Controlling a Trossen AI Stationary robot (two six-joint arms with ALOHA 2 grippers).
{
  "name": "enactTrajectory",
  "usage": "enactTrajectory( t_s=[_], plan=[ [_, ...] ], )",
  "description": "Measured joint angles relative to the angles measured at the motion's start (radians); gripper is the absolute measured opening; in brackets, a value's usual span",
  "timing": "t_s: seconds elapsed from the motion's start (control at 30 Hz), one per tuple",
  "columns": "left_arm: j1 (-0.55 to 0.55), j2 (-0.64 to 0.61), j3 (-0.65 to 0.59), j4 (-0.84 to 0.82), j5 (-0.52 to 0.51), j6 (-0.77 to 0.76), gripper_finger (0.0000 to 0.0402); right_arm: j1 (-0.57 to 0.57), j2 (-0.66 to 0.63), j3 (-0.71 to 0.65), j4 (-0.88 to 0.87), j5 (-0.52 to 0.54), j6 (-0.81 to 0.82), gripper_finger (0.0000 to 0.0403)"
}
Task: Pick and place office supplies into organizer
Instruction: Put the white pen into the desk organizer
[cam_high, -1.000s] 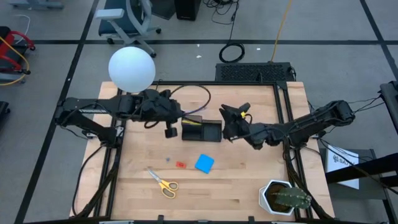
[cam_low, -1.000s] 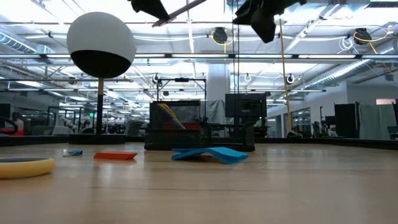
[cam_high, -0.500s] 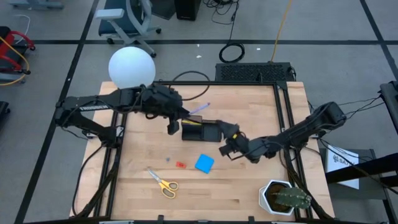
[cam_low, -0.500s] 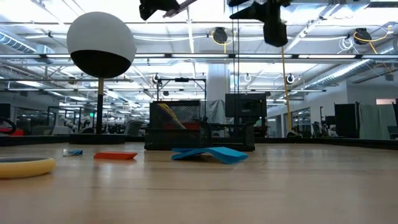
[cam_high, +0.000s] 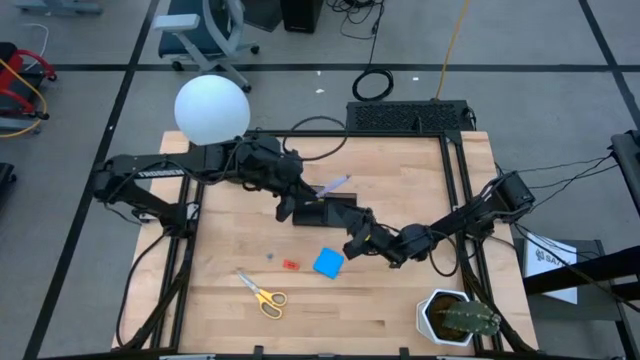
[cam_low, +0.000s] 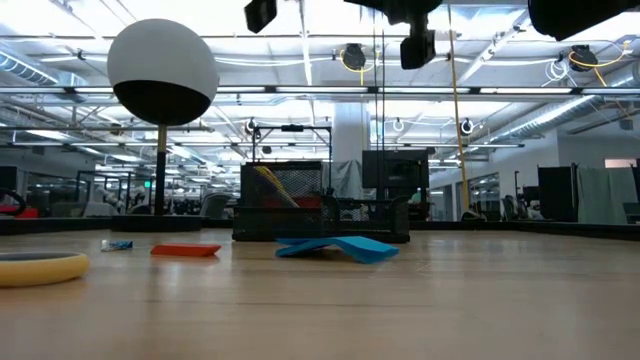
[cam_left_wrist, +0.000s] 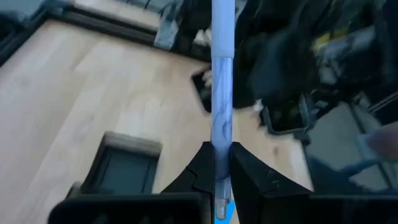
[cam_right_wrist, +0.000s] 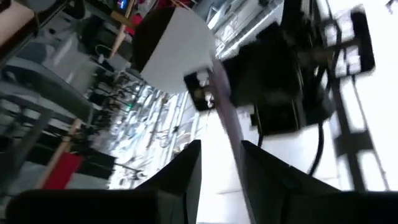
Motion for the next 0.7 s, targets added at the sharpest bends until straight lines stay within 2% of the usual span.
enactTrajectory(
  t_s=[0.2,0.7],
  plan=[
    [0.002,0.012,0.002,0.053,0.034,-0.020,0.0027,0.000,0.000,0.000,0.018,-0.047,-0.092,0.0100],
    [-0.002,0.046,0.002,0.094,0.076,-0.042,0.0027,-0.034,0.000,0.000,0.033,-0.104,-0.120,0.0100]
  ],
)
